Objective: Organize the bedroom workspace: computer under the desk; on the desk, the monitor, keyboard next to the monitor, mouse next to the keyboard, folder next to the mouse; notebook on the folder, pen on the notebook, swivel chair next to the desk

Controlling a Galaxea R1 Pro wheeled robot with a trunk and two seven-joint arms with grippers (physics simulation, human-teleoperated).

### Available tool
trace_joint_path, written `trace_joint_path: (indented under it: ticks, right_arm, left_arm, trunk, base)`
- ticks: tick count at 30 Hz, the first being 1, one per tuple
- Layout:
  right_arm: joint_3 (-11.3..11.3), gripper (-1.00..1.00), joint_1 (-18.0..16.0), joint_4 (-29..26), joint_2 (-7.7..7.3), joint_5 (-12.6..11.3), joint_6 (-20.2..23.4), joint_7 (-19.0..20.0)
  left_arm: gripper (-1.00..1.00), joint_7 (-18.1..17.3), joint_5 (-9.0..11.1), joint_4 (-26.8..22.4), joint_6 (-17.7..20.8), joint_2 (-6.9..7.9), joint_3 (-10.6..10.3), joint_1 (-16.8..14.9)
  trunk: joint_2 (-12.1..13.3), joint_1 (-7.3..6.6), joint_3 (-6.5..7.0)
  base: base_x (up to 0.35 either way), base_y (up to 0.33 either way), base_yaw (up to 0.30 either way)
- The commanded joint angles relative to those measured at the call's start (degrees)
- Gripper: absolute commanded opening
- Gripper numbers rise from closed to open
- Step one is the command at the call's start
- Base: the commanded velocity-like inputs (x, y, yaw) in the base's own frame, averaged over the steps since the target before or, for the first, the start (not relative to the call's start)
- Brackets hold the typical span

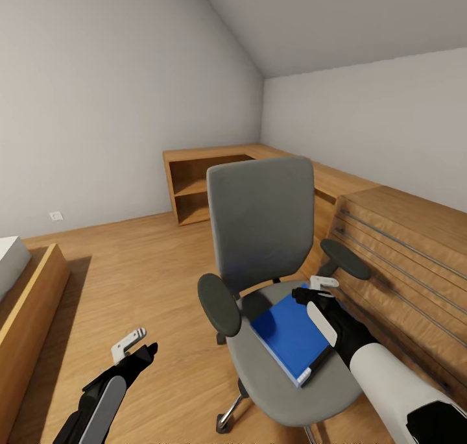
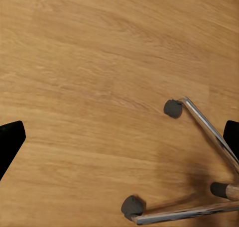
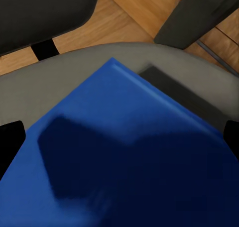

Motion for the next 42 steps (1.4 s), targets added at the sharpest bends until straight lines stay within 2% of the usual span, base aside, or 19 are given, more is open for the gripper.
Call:
trace_joint_path:
  ticks: [1,30,33,42]
  right_arm:
    - [0.5,1.00,-0.1,-0.1,-0.09,-0.5,0.2,-0.5]
    - [0.5,1.00,0.0,0.0,-0.09,-0.5,0.2,-0.5]
    - [0.5,1.00,-0.1,0.1,-0.09,-0.5,0.2,-0.5]
    - [0.5,1.00,-0.1,0.1,-0.09,-0.5,0.2,-0.5]
  left_arm:
    - [1.00,0.4,0.6,-0.1,0.2,0.01,0.0,0.0]
    - [1.00,0.3,0.6,-0.1,0.2,0.06,0.0,0.0]
    - [1.00,0.4,0.6,-0.1,0.2,0.06,0.0,0.0]
    - [1.00,0.3,0.6,-0.1,0.2,-0.01,0.0,0.0]
  trunk:
    - [0.0,-0.01,-0.06]
    - [0.0,-0.01,-0.06]
    - [-1.2,0.65,-0.60]
    - [-1.2,0.65,-0.60]
  base:
    - [0.000,0.000,0.000]
    - [0.000,0.000,0.000]
    - [0.000,0.000,0.000]
    - [0.000,0.000,0.000]
